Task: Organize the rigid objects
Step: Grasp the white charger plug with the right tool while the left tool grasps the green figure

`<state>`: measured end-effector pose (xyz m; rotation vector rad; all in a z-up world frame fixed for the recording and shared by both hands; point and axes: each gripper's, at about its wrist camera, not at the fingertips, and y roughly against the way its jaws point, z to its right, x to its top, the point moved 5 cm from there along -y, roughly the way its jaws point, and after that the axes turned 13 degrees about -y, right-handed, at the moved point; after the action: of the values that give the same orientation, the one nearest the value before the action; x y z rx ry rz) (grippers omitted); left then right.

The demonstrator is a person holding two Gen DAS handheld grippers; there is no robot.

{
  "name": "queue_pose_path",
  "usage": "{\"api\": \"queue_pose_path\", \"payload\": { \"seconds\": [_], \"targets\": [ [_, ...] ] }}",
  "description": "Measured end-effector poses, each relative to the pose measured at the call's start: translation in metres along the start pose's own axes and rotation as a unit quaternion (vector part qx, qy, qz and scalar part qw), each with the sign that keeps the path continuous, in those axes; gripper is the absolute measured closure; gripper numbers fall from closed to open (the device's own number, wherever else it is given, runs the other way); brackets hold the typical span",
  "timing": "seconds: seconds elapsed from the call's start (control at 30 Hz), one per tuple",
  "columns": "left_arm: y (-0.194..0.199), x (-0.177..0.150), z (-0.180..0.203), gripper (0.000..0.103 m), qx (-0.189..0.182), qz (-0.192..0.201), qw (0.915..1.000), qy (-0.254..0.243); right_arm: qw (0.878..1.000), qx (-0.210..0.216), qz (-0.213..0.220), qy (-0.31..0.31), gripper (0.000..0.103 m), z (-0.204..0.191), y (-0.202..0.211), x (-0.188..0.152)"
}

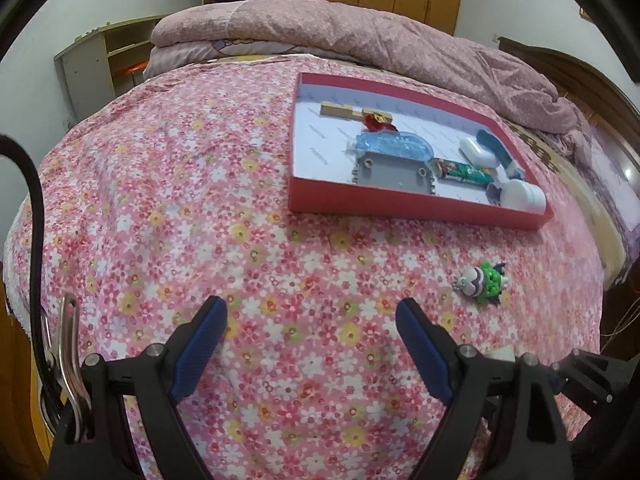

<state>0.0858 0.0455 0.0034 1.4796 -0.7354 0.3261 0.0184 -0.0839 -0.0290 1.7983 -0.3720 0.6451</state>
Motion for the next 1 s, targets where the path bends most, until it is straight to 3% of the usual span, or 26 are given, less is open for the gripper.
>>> {"api": "queue_pose_path", "payload": {
  "seconds": [0.23,0.63,1.0],
  "targets": [
    [0.001,0.004,0.016,0.014,-0.010,0.004,0.9998,-0.016,1.000,-0.007,0.014,-0.019,0.073,0.021,0.016,0.003],
    [-0.002,0.021,0.068,0.014,-0.054,0.019,0.9967,-0.057,0.994,-0.058,0.038,-0.089,0.073,0.093,0.037,0.015],
    [-0.029,0.031,0.107,0.014,-0.061,0.004,0.9953,-0.075,0.992,-0.059,0.040,-0.109,0.073,0.110,0.035,0.014]
  ]
}}
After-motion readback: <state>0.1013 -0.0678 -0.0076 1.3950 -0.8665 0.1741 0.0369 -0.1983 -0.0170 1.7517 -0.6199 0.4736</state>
